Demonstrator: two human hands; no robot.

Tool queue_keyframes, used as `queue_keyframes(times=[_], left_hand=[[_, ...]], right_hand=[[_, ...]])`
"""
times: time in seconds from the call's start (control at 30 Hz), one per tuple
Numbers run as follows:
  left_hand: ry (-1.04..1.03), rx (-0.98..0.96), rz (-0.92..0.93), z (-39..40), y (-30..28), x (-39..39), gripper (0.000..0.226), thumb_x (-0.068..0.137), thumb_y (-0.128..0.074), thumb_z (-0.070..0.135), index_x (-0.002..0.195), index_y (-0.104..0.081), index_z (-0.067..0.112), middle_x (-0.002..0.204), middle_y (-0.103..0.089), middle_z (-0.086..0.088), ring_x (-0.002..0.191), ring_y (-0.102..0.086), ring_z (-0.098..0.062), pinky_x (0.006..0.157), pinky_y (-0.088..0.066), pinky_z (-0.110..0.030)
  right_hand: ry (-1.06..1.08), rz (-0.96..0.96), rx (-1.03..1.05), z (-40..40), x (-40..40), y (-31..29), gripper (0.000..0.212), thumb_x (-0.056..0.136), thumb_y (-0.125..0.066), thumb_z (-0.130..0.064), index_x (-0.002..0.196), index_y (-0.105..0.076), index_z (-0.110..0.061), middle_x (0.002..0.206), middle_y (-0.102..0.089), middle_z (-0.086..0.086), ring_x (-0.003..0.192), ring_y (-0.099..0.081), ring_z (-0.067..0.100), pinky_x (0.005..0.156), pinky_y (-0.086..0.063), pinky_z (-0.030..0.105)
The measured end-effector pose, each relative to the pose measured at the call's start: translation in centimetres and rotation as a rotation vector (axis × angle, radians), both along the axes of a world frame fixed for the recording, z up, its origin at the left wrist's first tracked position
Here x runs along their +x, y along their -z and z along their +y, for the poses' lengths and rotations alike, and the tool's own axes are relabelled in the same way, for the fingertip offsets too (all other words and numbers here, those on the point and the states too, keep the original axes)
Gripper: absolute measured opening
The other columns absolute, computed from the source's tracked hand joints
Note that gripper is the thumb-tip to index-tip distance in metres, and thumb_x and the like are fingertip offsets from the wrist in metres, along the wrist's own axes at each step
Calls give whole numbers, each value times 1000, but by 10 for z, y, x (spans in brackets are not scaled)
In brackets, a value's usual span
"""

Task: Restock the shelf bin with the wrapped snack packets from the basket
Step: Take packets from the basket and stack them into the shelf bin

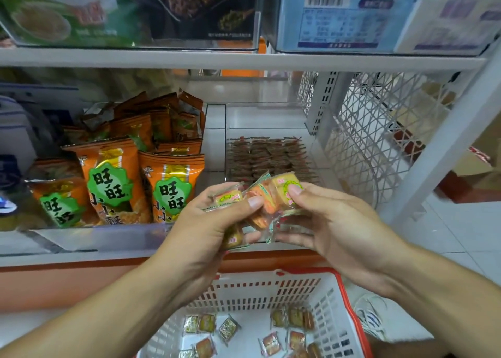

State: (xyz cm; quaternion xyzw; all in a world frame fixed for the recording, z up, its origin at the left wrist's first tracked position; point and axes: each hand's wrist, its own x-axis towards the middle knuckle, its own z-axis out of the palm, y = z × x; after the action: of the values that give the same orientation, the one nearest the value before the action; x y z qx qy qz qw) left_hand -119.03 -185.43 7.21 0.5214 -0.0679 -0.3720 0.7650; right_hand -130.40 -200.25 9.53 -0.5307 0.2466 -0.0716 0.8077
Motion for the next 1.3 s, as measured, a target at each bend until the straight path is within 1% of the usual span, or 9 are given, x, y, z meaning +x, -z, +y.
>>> queue_keyframes(times=[0.2,0.33,0.4,0.53,0.63,0.77,1.03,1.2,1.3], left_hand=[[54,-55,35,1,-1,-2,75,45,-89,3,116,-64,6,97,-78,-18,80,-78,-32,57,-61,-29],[52,-62,86,0,-5,-4,73,54,-88,16,121,-63,2,101,-78,-18,81,-78,-26,59,-61,-28],[69,-18,183,0,-7,-5,68,59,-85,35,117,-68,3,102,-79,-14,87,-78,-25,58,-62,-30],[350,50,378,5,-18,-1,60,70,-82,55,106,-80,7,99,-76,-15,76,-78,-24,50,-63,-32],[580,-18,418,12,-23,3,55,69,-89,48,111,-79,14,102,-73,-16,72,-77,-24,53,-63,-30],[574,46,291,14,-19,3,14,73,-83,23,86,-83,20,84,-76,-10,65,-76,-19,51,-62,-26],[435,41,210,10,-7,3,20,73,-74,9,88,-82,19,85,-74,-11,63,-73,-21,40,-55,-26],[378,-2,213,6,-5,3,24,72,-71,2,93,-79,10,106,-73,-25,87,-74,-35,81,-59,-50],[346,-28,229,4,-4,1,15,68,-72,1,77,-81,9,102,-73,-27,85,-75,-36,81,-60,-53]], right_hand=[[-15,-82,48,-11,-3,-6,32,97,-54,-14,122,-65,2,121,-67,28,112,-67,41,96,-54,56],[-49,-190,-89,-12,-4,-9,26,86,-65,-18,108,-73,-6,103,-73,17,92,-69,26,78,-62,36],[-14,-310,-376,-12,-7,-10,18,81,-74,-15,98,-75,-10,96,-76,8,85,-71,17,74,-59,27],[-128,-595,-1370,-16,-17,-19,24,77,-79,-8,100,-75,-13,106,-74,-1,103,-70,21,89,-56,36],[-312,-670,-1621,-14,-20,-20,19,76,-83,-6,95,-77,-5,110,-72,5,115,-65,24,95,-52,35],[-401,-591,-1476,-11,-24,-19,27,71,-82,5,95,-77,-8,117,-72,-1,126,-61,15,101,-51,33],[-524,-391,-1336,-13,-27,-17,26,76,-80,-7,99,-76,-19,119,-72,-15,137,-48,3,108,-45,28],[-438,-345,-1129,-15,-27,-14,27,79,-83,-17,100,-73,-32,116,-72,-17,133,-53,8,107,-46,37],[-371,-318,-1030,-17,-26,-11,26,79,-83,-26,100,-73,-36,117,-71,-10,130,-56,14,108,-44,44]])
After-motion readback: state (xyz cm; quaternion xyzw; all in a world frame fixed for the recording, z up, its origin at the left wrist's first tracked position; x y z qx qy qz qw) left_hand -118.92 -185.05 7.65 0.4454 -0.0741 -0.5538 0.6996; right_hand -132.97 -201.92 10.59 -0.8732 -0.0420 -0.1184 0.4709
